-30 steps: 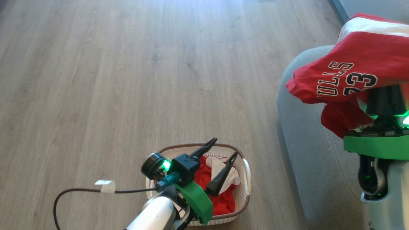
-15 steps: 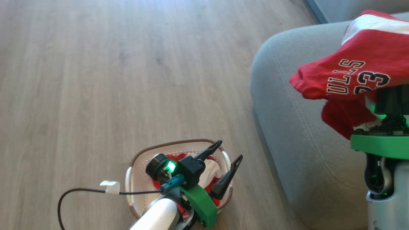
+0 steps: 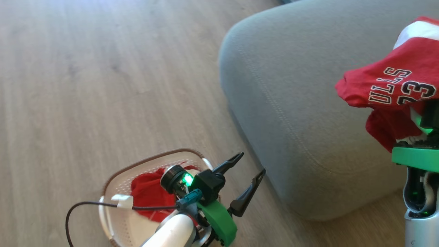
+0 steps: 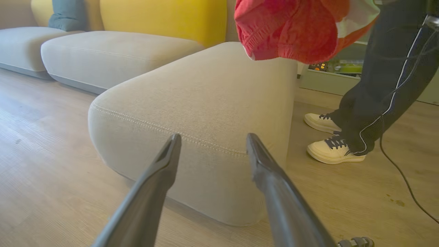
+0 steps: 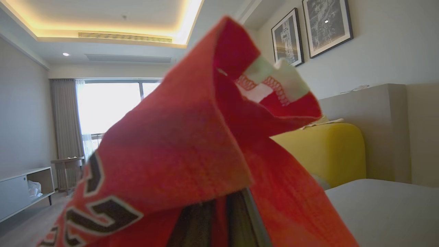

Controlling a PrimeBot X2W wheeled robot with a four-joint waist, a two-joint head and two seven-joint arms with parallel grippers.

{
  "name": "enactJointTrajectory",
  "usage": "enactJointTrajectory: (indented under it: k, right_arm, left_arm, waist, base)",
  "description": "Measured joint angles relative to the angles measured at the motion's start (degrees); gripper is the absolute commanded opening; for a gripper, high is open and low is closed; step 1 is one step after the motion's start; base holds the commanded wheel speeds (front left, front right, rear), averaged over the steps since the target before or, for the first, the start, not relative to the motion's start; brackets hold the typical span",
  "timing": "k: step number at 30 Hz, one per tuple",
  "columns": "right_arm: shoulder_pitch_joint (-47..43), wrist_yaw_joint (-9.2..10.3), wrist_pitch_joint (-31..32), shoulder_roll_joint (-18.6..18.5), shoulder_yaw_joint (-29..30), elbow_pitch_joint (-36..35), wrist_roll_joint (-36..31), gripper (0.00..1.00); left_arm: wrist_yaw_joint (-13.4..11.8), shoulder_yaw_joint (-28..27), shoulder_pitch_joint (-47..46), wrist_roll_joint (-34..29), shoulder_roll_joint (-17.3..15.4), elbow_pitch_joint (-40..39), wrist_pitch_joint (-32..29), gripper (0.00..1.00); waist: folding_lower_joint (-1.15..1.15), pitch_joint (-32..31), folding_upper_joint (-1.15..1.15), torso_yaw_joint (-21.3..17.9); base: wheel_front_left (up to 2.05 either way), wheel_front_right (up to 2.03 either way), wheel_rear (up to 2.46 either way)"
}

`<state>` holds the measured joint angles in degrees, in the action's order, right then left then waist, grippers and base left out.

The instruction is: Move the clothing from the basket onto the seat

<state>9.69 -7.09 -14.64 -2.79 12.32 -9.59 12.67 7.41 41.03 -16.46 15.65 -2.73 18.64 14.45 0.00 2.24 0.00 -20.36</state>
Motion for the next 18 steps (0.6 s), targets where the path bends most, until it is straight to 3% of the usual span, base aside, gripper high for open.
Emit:
enactJointTrajectory:
  k: [9, 18]
  right_arm:
    - [-0.3, 0.00, 0.0, 0.1, 2.1, -0.5, 0.4, 0.00]
    - [-0.8, 0.00, 0.0, 0.4, 5.0, -0.4, 1.8, 0.00]
  left_arm:
    - [0.0, 0.6, -0.8, -0.1, 0.0, -1.0, 0.0, 1.00]
    - [0.0, 1.2, -4.1, -0.6, 0.0, -1.3, 0.0, 1.00]
  waist:
    - [0.00, 2.3, 0.00, -7.1]
    - [0.00, 8.1, 0.00, -9.9]
  base:
    - [0.00, 0.00, 0.00]
    - [0.00, 0.00, 0.00]
